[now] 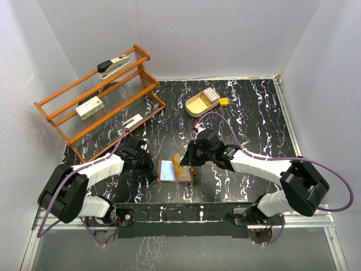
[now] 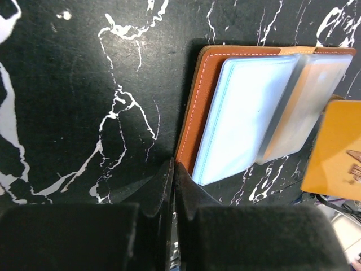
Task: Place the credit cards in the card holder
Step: Insert the credit card into the card holder.
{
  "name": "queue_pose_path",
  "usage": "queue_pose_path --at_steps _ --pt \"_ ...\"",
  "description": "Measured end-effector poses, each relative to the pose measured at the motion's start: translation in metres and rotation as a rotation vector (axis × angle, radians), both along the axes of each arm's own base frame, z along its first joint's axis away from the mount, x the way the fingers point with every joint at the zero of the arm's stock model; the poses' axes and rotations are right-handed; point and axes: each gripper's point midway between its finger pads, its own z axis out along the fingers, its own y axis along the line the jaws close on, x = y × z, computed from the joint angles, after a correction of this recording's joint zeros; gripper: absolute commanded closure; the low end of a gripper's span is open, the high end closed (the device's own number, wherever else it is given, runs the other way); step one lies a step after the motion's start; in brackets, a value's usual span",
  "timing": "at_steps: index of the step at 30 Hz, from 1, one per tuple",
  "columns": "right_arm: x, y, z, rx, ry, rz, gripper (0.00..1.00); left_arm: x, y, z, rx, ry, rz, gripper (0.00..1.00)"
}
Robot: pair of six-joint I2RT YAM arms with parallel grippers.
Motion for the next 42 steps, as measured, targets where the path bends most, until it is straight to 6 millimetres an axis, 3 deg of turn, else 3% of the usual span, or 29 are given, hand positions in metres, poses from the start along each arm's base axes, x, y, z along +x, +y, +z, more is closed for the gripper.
queue_pose_path --at_steps 7,18,28,42 --pt "-0.003 -0.004 -0.024 -0.033 0.045 -0.013 1.00 -0.002 -0.007 0.000 -0.051 0.003 0.010 1.00" --pt "-0.013 -0.014 -0.045 -0.063 0.074 -0.017 1.00 -0.008 -0.009 0.000 -0.095 0.007 0.023 1.00" --pt "-0.014 -0.016 -0.045 -0.060 0.069 -0.020 1.00 -0.009 -0.010 0.000 -0.107 0.007 0.028 0.99" --pt "-0.010 -0.016 -0.027 -0.025 0.035 -0.048 1.00 -0.012 -0.011 0.000 -0.114 0.014 0.031 0.98"
